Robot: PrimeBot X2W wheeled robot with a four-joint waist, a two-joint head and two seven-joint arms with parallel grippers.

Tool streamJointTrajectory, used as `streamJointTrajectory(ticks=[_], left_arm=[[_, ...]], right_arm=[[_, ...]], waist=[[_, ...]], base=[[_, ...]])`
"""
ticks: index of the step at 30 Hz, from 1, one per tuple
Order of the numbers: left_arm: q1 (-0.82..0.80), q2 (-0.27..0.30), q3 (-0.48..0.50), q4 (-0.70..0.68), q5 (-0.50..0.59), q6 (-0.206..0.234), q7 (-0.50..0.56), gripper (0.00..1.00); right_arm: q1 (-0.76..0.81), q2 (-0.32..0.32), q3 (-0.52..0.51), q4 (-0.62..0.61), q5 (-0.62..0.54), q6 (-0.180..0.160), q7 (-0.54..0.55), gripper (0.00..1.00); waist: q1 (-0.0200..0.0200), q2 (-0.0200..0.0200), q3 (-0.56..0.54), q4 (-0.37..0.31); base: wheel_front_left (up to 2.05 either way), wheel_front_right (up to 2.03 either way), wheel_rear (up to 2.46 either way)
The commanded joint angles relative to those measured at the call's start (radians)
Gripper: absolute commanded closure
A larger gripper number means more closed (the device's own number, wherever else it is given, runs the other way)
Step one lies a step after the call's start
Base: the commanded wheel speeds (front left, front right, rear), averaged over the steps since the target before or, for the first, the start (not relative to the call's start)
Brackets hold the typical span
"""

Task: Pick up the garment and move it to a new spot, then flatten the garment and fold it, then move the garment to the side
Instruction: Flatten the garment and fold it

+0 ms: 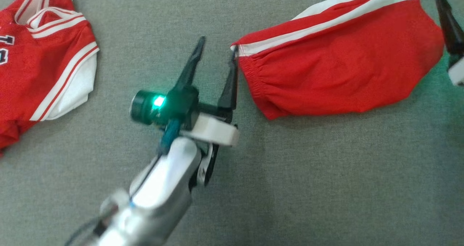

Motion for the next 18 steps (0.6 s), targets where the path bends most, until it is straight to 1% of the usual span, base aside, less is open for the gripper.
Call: streamJointTrajectory(ticks=[1,2,3,5,9,13,14,15,16,18], left_arm=[[0.037,0.02,0.059,-0.089,0.053,0.031,-0.009,0.0],[0.073,0.022,0.074,-0.129,0.086,0.047,-0.009,0.0],[0.073,0.022,0.074,-0.129,0.086,0.047,-0.009,0.0],[0.171,0.019,0.107,-0.223,0.162,0.071,-0.009,0.0],[0.268,0.006,0.132,-0.306,0.232,0.079,-0.009,0.0],[0.336,-0.005,0.152,-0.358,0.274,0.074,-0.009,0.0],[0.348,-0.007,0.156,-0.364,0.281,0.069,-0.009,0.0],[0.358,-0.009,0.161,-0.369,0.286,0.065,-0.009,0.0],[0.365,-0.01,0.17,-0.374,0.291,0.063,-0.009,0.0],[0.375,-0.013,0.188,-0.38,0.3,0.059,-0.009,0.0]], right_arm=[[0.037,-0.036,0.007,0.009,0.026,-0.001,0.004,0.0],[0.041,-0.034,0.007,0.026,0.044,-0.001,0.016,0.0],[0.041,-0.034,0.007,0.026,0.044,-0.001,0.016,0.0],[0.049,-0.032,0.004,0.076,0.095,-0.001,0.046,0.0],[0.072,-0.031,0.001,0.14,0.181,-0.001,0.12,0.0],[0.089,-0.022,0.018,0.196,0.227,-0.001,0.203,0.0],[0.092,-0.017,0.025,0.202,0.235,-0.001,0.222,0.29],[0.095,-0.014,0.033,0.203,0.241,-0.001,0.239,0.68],[0.097,-0.011,0.04,0.2,0.246,-0.001,0.251,1.0],[0.094,-0.013,0.052,0.191,0.248,-0.001,0.255,1.0]], waist=[[0.0001,0.0,-0.005,0.004],[0.0001,0.0,-0.006,0.008],[0.0001,0.0,-0.006,0.008],[0.0001,0.0,-0.005,0.036],[0.0001,0.0,-0.005,0.09],[0.0001,0.0,-0.008,0.128],[0.0001,0.0,-0.009,0.134],[0.0001,0.0,-0.013,0.139],[0.0001,0.0,-0.016,0.14],[0.0001,0.0,-0.022,0.135]], base=[[0.0,0.0,0.0],[0.0,0.0,0.0],[0.0,0.0,0.0],[0.0,0.0,0.0],[0.0,0.0,0.0],[0.0,0.0,0.0],[0.0,0.0,0.0],[0.0,0.0,0.0],[0.0,0.0,0.0],[0.0,0.0,0.0]])
